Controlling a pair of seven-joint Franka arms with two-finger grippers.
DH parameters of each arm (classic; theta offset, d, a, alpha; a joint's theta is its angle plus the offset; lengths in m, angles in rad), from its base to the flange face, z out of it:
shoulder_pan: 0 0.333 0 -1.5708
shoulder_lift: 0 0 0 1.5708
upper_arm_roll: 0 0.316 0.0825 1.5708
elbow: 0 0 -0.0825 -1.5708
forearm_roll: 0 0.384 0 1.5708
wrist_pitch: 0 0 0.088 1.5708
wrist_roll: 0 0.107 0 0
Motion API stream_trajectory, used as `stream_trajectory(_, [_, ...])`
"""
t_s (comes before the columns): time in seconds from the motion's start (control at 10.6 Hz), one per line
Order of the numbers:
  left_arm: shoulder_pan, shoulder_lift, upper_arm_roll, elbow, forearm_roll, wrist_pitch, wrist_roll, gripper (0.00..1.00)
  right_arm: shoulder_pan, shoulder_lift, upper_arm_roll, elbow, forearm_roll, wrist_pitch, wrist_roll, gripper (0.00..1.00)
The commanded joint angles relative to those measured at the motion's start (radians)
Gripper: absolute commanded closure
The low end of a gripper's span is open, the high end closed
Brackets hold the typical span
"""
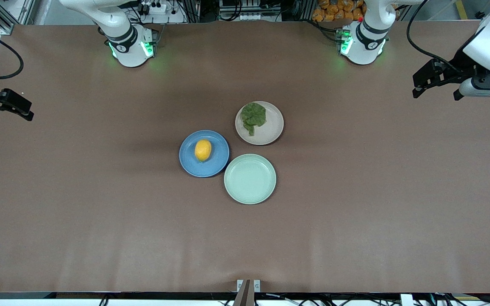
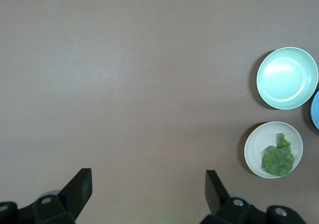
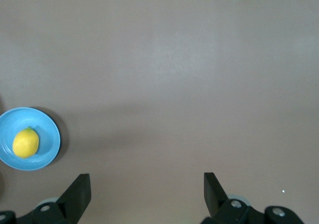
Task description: Place lemon and lettuce in plates
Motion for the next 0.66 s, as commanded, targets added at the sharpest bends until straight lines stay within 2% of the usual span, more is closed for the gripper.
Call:
stream_trajectory(0.0, [0.005, 0.009, -0.005, 0.027, -0.009, -0.017, 0.018, 0.0, 0.001, -0.008, 0.005, -0.003, 0.024, -0.033, 0.002, 0.0])
stream_trajectory(0.57, [0.004, 0.007, -0.008, 0.027, -0.012, -0.014, 0.017, 0.0, -0.003, -0.011, 0.002, -0.003, 0.052, -0.043, 0.002, 0.0])
